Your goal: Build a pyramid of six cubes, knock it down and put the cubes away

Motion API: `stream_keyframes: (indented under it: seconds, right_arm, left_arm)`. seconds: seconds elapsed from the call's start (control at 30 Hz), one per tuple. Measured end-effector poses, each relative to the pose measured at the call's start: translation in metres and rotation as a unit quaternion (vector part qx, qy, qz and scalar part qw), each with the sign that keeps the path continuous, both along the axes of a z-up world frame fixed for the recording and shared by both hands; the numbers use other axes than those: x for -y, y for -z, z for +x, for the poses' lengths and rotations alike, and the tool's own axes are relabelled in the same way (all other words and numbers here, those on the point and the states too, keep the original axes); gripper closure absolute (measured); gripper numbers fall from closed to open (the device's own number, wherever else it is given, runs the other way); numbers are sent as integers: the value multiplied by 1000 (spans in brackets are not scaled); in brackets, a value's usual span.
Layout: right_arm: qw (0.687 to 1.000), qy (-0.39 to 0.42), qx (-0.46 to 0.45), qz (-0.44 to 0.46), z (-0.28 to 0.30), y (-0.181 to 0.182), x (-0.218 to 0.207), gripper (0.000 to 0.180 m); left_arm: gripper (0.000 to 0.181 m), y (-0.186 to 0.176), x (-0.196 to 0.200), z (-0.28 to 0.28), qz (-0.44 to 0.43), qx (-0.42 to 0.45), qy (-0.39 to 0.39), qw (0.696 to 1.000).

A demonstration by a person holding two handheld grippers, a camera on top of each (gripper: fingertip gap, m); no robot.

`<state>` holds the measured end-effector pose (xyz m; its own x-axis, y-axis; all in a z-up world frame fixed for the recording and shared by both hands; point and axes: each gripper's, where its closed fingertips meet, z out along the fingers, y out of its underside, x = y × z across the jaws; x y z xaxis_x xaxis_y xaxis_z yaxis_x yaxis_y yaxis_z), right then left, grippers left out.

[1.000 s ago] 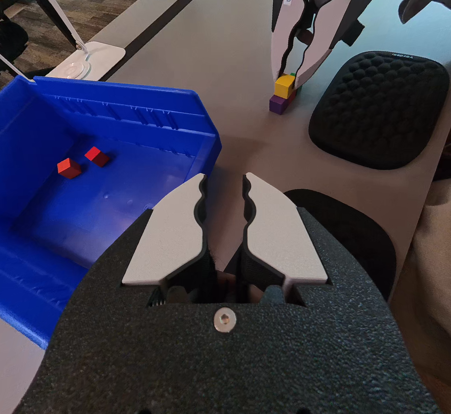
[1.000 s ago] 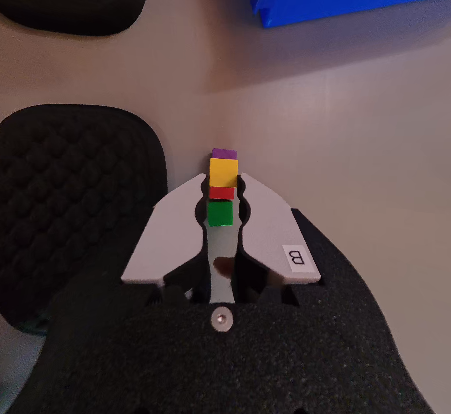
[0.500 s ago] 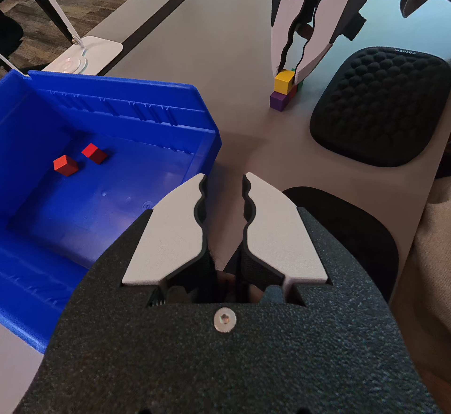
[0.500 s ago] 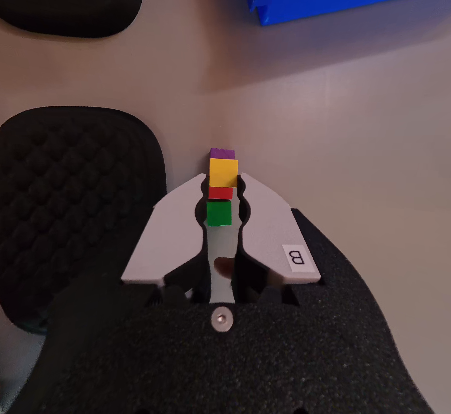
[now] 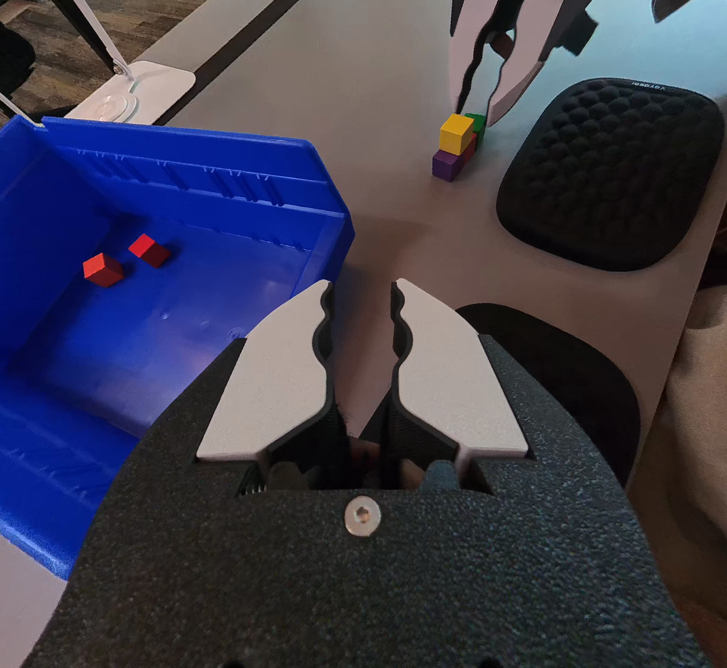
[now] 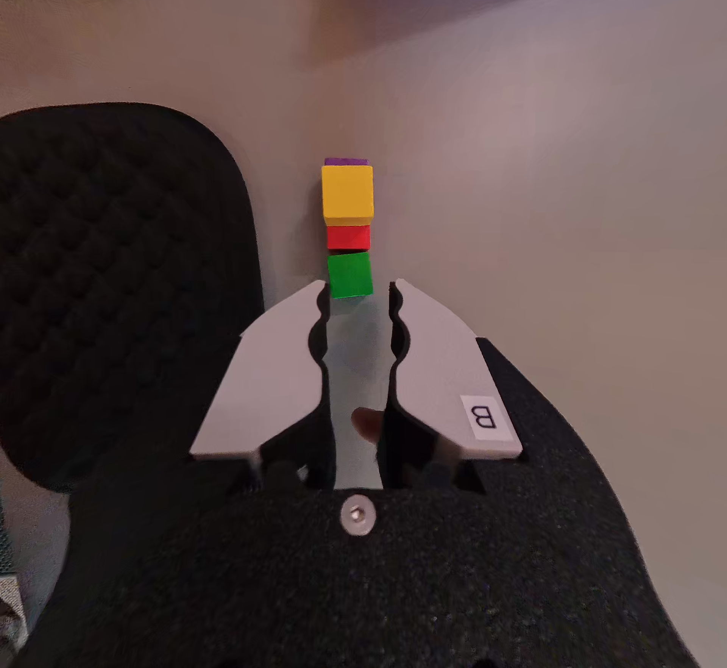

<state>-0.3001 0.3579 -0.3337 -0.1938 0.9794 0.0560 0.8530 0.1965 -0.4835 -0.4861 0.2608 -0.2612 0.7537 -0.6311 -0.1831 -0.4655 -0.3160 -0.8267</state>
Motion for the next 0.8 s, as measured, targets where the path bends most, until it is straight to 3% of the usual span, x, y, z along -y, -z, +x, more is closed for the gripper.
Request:
stream_keyframes:
  seconds: [0.7, 0.8]
  right_arm:
    - [1000, 17, -24, -6, -7, -1, 4, 159]
    - [999, 24, -34, -4, -7, -4, 2, 154]
  left_arm:
    - [153, -2, 0, 1, 2, -7, -1, 1000]
    - [152, -9, -12, -9, -19, 3, -41, 999]
